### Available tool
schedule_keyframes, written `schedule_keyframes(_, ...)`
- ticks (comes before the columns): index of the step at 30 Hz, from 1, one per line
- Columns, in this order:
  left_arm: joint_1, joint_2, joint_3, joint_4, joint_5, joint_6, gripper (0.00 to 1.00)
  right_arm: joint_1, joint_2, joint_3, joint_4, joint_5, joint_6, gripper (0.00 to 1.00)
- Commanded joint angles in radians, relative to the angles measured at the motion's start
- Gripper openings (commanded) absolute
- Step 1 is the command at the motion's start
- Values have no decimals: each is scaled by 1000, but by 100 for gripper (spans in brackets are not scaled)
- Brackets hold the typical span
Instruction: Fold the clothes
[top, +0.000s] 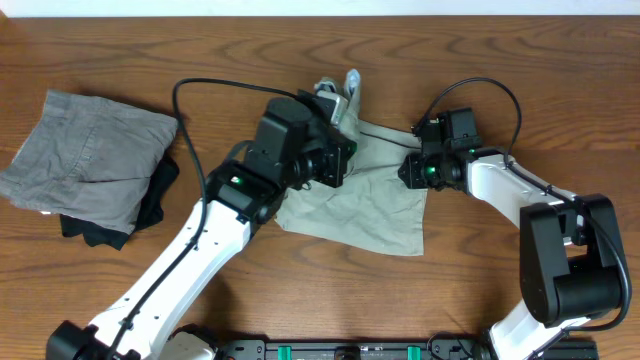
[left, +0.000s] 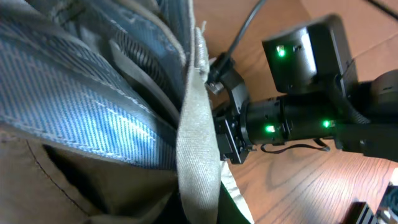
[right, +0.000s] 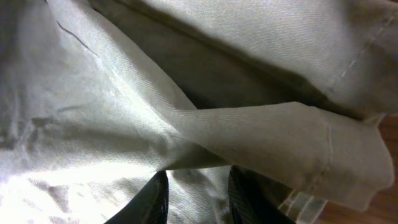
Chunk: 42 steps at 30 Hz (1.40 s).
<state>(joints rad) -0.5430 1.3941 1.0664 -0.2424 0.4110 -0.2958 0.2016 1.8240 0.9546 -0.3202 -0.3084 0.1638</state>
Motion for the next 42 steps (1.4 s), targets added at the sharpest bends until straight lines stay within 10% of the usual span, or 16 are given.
schedule_keyframes(1,-19,27,38,8,-5,-13,6,44,60,-35,-27,-2,34,31)
schedule_keyframes(28,-108,8,39,-26,-11,26,31,3,39,-33,-78,102,53,36)
schedule_keyframes(42,-29,37,37,-226,-177,82,31,-142,-465,42,-325,95,6,56)
